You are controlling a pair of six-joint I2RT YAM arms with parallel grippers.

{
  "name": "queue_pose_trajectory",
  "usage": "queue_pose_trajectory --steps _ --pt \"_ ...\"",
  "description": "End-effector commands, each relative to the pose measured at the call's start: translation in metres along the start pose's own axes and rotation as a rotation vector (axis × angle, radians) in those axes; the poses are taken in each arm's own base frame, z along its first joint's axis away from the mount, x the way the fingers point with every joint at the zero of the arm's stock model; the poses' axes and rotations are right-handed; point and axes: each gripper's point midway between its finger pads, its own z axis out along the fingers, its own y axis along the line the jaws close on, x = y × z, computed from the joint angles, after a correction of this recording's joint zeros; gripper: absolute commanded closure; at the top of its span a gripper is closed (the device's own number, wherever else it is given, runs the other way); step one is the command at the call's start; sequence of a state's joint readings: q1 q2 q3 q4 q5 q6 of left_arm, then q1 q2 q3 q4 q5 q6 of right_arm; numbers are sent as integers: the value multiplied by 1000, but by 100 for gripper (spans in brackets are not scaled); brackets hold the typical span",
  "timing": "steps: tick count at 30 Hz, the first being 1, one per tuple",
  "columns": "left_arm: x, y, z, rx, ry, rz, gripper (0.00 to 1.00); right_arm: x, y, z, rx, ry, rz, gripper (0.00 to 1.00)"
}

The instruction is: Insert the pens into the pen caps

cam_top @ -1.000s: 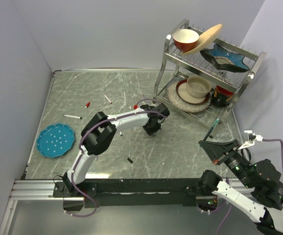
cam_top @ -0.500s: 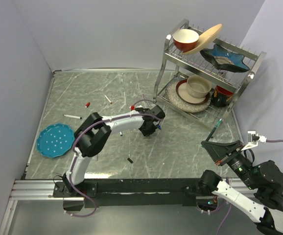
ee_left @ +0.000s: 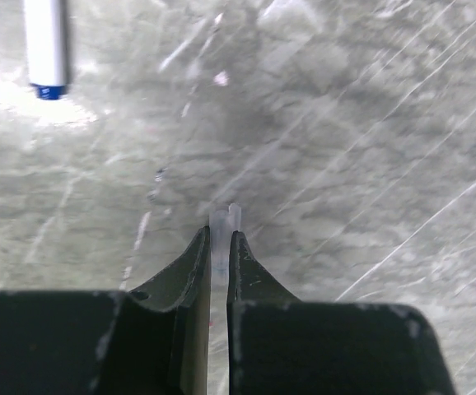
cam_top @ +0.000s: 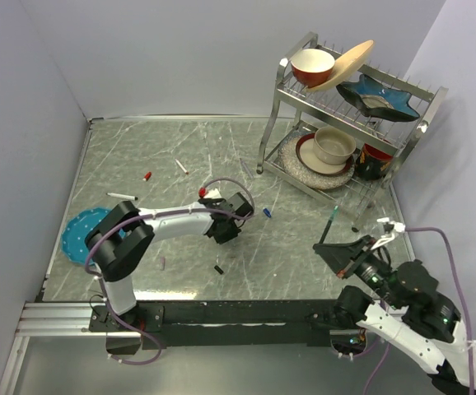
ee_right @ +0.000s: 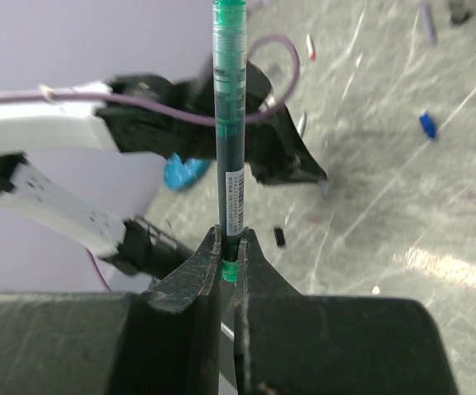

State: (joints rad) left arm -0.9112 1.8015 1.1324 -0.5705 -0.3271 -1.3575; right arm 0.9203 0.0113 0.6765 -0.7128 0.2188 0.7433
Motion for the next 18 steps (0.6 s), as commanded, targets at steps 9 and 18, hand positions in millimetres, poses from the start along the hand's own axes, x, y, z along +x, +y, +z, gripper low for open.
queue_pose_trajectory --steps 9,18 --pt "2 25 -22 72 -4 63 99 59 10 52 -78 194 -3 100" --pt "-31 -23 -97 473 -105 9 99 106 10 72 -168 331 -17 100"
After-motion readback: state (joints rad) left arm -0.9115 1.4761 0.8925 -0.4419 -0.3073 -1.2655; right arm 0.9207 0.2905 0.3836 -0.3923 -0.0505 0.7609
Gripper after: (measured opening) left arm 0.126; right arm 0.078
